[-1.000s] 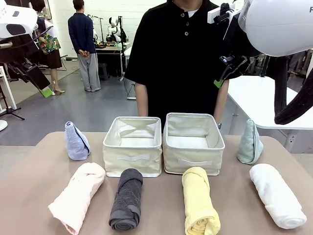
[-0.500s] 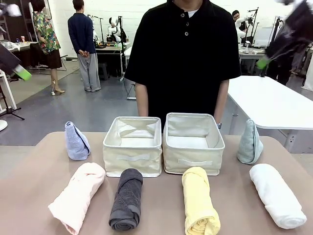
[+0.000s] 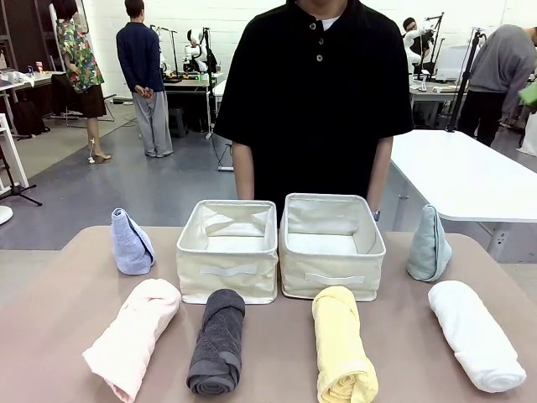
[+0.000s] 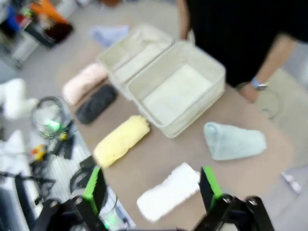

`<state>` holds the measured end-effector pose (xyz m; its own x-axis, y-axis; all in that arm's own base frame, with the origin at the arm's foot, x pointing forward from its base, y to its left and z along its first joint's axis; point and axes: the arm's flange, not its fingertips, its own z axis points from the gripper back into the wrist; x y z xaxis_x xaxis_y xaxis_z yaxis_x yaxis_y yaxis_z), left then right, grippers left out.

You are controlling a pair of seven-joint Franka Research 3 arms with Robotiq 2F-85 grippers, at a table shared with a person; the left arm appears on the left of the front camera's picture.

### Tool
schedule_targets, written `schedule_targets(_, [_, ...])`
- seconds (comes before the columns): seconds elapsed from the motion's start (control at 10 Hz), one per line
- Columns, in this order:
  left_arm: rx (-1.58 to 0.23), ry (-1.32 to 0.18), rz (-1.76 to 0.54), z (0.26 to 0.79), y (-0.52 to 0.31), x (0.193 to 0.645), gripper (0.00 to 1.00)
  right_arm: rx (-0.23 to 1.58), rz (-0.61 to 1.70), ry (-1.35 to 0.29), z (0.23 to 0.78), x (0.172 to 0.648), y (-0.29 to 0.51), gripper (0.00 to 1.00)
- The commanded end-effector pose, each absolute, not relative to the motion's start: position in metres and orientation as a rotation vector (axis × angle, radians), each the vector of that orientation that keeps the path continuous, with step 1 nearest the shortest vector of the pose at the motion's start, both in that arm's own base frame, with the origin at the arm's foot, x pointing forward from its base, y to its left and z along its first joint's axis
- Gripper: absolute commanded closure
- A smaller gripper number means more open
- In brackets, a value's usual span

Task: Sort the towels based on their folding style.
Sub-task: Pick up one triangle-folded towel and place it in the left Fabric basket.

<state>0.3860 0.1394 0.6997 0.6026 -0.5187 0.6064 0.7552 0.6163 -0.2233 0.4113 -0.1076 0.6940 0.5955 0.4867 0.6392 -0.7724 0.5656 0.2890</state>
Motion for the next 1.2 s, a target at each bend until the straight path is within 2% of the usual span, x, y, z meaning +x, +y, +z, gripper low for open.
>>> schedule_targets(0.0, [-0.499,-0.547,-0.798,0.697,0.156,0.392,0.00,0.626,0.946,-0.534,0.693,0.414,-0.135,0.00])
schedule_targets(0.1, [-0.417,-0.582,-0.779,0.693,0.149,0.386,0.00,0.547,0.803,-0.575,0.695,0.416,-0.137,0.00])
schedule_targets(0.2, [-0.489,-0.524,-0.796,0.695,0.150,0.390,0.00,0.611,0.870,-0.527,0.690,0.405,-0.122,0.00])
schedule_targets(0.7, [-0.475,-0.516,-0.791,0.694,0.149,0.390,0.00,0.582,0.879,-0.520,0.692,0.406,-0.124,0.00])
schedule_targets(0.8, [-0.697,-0.489,-1.048,0.690,0.176,0.394,0.00,0.700,1.060,-0.534,0.686,0.404,-0.148,0.00])
schedule_targets(0.9, [-0.901,-0.494,-1.264,0.688,0.211,0.395,0.00,0.891,1.180,-0.602,0.678,0.403,-0.181,0.00])
schedule_targets(1.0, [-1.125,-0.582,-1.378,0.684,0.246,0.395,0.00,1.051,1.280,-0.673,0.665,0.402,-0.217,0.00])
schedule_targets(1.1, [-1.251,-0.665,-1.417,0.676,0.273,0.393,0.00,1.125,1.323,-0.747,0.653,0.400,-0.244,0.00])
